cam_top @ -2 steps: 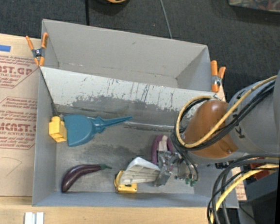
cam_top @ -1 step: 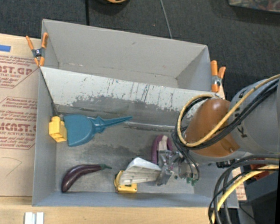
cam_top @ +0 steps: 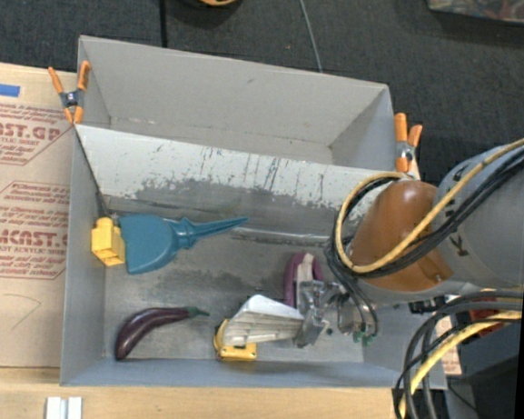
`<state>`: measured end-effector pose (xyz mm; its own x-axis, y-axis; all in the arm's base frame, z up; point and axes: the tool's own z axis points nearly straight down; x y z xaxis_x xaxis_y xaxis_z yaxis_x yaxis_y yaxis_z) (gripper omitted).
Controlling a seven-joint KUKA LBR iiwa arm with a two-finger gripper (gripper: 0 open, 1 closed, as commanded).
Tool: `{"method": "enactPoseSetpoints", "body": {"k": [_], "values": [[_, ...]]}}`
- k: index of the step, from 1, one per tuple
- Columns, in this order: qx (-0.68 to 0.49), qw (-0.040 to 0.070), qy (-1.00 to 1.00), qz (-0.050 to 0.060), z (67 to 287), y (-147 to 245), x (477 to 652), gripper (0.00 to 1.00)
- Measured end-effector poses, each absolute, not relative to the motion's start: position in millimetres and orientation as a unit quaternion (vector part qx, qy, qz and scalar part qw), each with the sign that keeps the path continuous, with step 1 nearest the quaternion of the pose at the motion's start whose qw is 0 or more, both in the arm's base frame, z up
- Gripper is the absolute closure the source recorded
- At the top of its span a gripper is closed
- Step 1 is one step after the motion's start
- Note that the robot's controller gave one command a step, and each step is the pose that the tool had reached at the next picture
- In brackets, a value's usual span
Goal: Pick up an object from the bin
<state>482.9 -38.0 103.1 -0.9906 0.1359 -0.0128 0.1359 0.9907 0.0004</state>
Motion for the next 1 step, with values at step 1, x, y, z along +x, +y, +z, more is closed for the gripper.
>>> {"method": "enactPoseSetpoints", "body": {"k": [1], "values": [[0.068, 0.005, 0.998, 0.000, 126.0, -38.1, 481.6, 1.00]]}}
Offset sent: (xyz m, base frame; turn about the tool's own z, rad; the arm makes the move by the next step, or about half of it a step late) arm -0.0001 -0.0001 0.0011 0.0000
